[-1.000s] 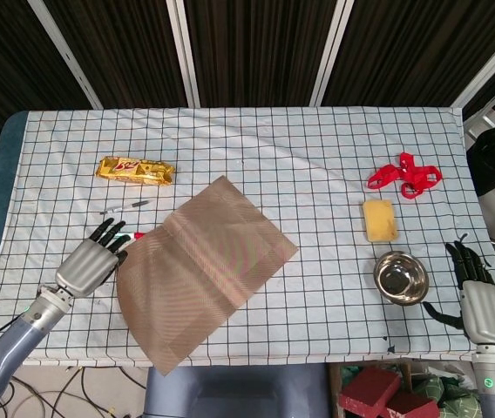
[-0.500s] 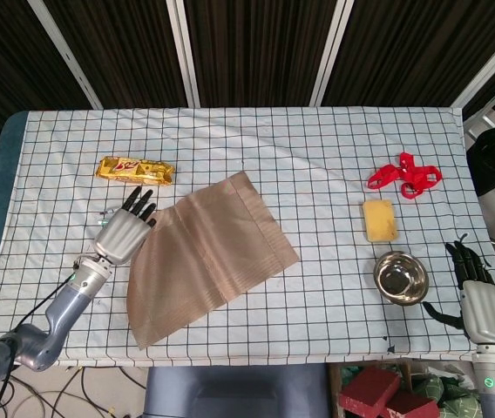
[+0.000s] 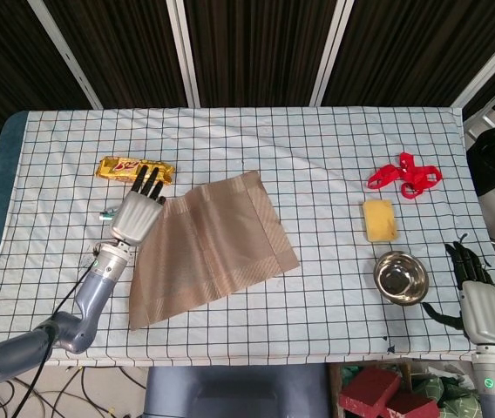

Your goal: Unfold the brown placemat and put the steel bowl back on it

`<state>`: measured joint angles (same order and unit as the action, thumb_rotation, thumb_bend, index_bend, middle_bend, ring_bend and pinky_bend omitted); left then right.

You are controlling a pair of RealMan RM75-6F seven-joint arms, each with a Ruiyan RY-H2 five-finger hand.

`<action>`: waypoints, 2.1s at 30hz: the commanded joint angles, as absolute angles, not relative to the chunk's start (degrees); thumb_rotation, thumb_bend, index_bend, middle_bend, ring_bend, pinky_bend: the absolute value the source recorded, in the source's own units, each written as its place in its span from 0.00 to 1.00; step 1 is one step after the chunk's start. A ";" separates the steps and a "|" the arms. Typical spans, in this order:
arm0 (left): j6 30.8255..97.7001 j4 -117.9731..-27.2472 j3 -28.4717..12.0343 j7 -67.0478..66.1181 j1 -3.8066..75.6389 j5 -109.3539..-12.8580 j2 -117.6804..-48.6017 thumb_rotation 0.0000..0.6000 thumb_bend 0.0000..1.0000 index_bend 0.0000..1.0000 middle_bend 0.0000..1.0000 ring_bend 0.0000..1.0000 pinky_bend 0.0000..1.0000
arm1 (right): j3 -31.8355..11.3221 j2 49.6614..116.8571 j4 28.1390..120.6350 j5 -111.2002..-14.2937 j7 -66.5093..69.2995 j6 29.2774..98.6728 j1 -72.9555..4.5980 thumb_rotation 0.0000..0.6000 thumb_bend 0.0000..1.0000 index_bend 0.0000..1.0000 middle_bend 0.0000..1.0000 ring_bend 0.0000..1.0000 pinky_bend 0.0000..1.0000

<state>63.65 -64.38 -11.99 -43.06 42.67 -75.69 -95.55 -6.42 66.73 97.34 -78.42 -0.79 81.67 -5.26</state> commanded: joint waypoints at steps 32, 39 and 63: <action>89.88 -97.13 -0.58 -20.26 14.09 -82.20 -68.46 1.00 0.02 0.07 0.02 0.00 0.00 | -6.65 65.80 97.80 -79.75 -7.91 81.85 -6.68 1.00 0.02 0.03 0.00 0.00 0.18; 94.20 -95.17 1.60 -15.77 9.76 -86.30 -68.21 1.00 0.02 0.04 0.00 0.00 0.00 | -7.18 66.38 98.05 -81.24 -11.55 81.26 -8.55 1.00 0.01 0.06 0.00 0.00 0.18; 92.39 -91.08 -2.13 -9.09 9.26 -87.33 -69.83 1.00 0.02 0.00 0.00 0.00 0.00 | -11.38 76.69 94.04 -78.61 -26.46 58.82 -29.89 1.00 0.00 0.10 0.02 0.00 0.18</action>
